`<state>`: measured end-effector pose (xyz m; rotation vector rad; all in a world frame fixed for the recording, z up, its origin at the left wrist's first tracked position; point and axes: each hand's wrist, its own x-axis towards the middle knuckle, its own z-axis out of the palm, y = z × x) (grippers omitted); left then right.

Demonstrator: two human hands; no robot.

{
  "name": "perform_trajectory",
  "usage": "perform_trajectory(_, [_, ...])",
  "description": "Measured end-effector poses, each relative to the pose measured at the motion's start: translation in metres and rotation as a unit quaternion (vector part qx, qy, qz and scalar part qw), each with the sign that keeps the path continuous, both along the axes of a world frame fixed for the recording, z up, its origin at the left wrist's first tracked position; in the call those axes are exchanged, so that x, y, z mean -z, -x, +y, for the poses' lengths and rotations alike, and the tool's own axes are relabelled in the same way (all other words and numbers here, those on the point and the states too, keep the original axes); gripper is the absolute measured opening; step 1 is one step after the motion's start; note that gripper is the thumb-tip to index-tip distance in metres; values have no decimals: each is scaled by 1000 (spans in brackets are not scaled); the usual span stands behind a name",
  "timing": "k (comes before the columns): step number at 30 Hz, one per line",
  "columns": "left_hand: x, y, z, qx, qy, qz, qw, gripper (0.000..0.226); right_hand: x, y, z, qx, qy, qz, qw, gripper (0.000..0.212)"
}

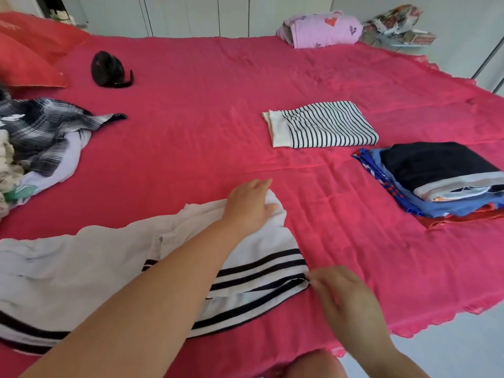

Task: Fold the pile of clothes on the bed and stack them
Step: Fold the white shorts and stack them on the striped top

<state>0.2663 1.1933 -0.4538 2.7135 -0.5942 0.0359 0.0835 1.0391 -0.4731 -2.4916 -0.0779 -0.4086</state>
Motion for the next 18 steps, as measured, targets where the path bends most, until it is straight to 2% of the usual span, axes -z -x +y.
perform_trajectory(1, [2, 9, 7, 6, -2, -40, 999, 58, 0, -10, 1, 28, -23, 8, 999, 11])
perform_trajectory(3, [8, 28, 26, -3, -30, -64, 997, 59, 1, -33, 5, 62, -12, 72, 995, 24])
perform_trajectory(7, [28, 60, 72, -74, -136, 9, 988, 60, -1, -74, 26, 108, 6, 225, 968, 51])
perform_trajectory(9, [37, 70, 89, -92, -157, 59, 981, 61, -2, -86, 38, 103, 9, 262, 960, 47])
perform_trajectory(11, [44, 76, 94, -94, -164, 88, 978, 63, -1, -92, 44, 79, 14, 255, 963, 26])
perform_trajectory(14, [47, 75, 84, -97, -149, 102, 979, 66, -9, -94, 37, 75, 18, 203, 976, 25])
perform_trajectory(16, [46, 73, 69, -95, -138, 112, 979, 67, -16, -94, 22, 91, 27, 161, 982, 12])
perform_trajectory(18, [44, 72, 45, -84, -124, 113, 982, 67, -24, -91, -1, 116, 40, 119, 985, 11])
